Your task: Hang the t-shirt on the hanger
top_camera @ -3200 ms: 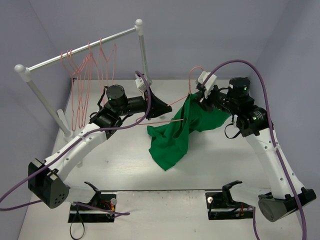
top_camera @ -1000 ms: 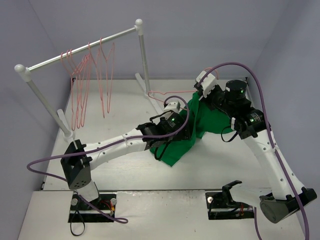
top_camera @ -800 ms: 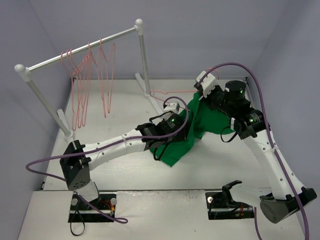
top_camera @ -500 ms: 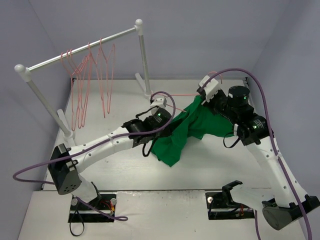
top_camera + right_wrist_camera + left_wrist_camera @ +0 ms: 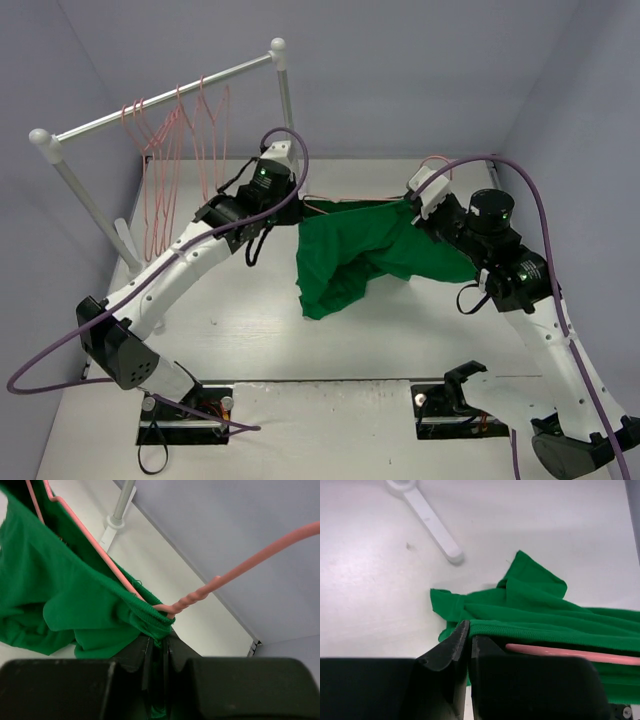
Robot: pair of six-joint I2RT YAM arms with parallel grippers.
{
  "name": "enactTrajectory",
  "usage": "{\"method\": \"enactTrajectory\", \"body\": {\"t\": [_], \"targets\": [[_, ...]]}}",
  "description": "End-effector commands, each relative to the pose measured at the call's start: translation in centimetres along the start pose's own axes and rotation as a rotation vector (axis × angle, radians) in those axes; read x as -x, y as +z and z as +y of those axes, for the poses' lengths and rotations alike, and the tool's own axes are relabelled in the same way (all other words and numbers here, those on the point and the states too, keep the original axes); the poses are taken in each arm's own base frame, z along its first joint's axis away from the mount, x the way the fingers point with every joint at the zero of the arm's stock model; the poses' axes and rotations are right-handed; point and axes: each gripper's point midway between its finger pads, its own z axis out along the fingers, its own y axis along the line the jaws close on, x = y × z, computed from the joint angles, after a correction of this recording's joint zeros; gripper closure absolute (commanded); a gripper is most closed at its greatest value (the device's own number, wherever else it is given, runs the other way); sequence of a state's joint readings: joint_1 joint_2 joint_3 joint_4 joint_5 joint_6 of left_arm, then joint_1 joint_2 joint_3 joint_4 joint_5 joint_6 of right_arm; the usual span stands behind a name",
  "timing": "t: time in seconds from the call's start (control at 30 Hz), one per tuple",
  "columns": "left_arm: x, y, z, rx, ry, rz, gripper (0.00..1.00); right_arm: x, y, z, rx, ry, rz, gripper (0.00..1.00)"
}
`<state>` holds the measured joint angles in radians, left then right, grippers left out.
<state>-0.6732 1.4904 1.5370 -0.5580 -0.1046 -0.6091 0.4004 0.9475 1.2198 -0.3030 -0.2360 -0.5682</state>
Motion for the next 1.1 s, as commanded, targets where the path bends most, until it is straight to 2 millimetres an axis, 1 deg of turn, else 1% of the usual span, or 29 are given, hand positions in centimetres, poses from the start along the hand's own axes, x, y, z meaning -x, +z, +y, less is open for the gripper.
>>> {"method": "enactTrajectory", "body": {"t": [0.0, 0.07, 0.13, 0.2, 0.23, 0.3, 0.33, 0.37, 0.4, 0.43, 0.5, 0.57, 0.63, 0.67, 0.73, 0.83, 0.97, 1.07], "targets": [[4.0, -2.5, 0.9, -0.007, 0.109, -0.068, 1.00, 3.0, -0.8, -1.5, -0.063, -0.012, -0.116, 1.00], [4.9, -2.7, 1.2, 0.001, 0.127, -0.071, 1.00, 3.0, -0.8, -1.2, -0.049, -0.012, -0.120, 1.00], [5.9, -3.2, 0.8, -0.006, 0.149, -0.079, 1.00, 2.9, -0.5, -0.8, -0.029, -0.009, -0.122, 1.00], [6.7, -3.7, 0.3, -0.022, 0.159, -0.092, 1.00, 2.9, -0.4, -0.6, -0.017, -0.009, -0.123, 1.00], [6.7, -3.6, 0.1, -0.027, 0.164, -0.082, 1.00, 2.9, -0.1, -0.4, -0.007, -0.008, -0.122, 1.00], [7.1, -4.0, -1.0, -0.060, 0.160, -0.063, 1.00, 3.3, 0.4, 0.3, 0.030, -0.007, -0.134, 1.00], [7.0, -3.9, -1.0, -0.059, 0.159, -0.057, 1.00, 3.7, 0.5, 0.3, 0.034, -0.005, -0.140, 1.00], [6.5, -3.7, -1.3, -0.057, 0.154, -0.029, 1.00, 4.0, 0.7, 0.5, 0.045, -0.004, -0.145, 1.00], [6.8, -4.2, -2.0, -0.070, 0.149, -0.037, 1.00, 4.3, 1.2, 0.7, 0.061, -0.008, -0.147, 1.00], [6.9, -4.2, -2.2, -0.066, 0.146, -0.034, 1.00, 4.4, 1.7, 0.9, 0.069, -0.010, -0.143, 1.00], [6.8, -4.2, -2.7, -0.069, 0.126, -0.029, 1.00, 5.6, 2.0, 1.0, 0.075, -0.020, -0.160, 1.00], [6.6, -4.3, -2.9, -0.065, 0.102, -0.019, 1.00, 5.8, 2.5, 1.3, 0.082, -0.023, -0.156, 1.00], [6.5, -4.5, -3.0, -0.058, 0.067, -0.013, 1.00, 6.8, 3.2, 1.7, 0.081, -0.037, -0.162, 1.00], [6.5, -4.6, -3.1, -0.052, 0.061, -0.015, 1.00, 7.0, 3.3, 1.5, 0.060, -0.043, -0.152, 1.00], [6.7, -4.9, -2.6, -0.020, 0.052, -0.030, 1.00, 7.7, 3.6, 1.5, 0.045, -0.061, -0.154, 1.00], [7.2, -5.5, -1.2, 0.058, 0.053, -0.049, 1.00, 7.9, 3.7, 0.9, 0.006, -0.068, -0.137, 1.00], [8.0, -6.3, 0.5, 0.149, 0.079, -0.069, 1.00, 7.0, 3.2, -0.3, -0.070, -0.073, -0.096, 1.00], [8.3, -6.6, 1.1, 0.187, 0.101, -0.069, 1.00, 6.2, 2.7, -1.3, -0.127, -0.071, -0.063, 1.00]]}}
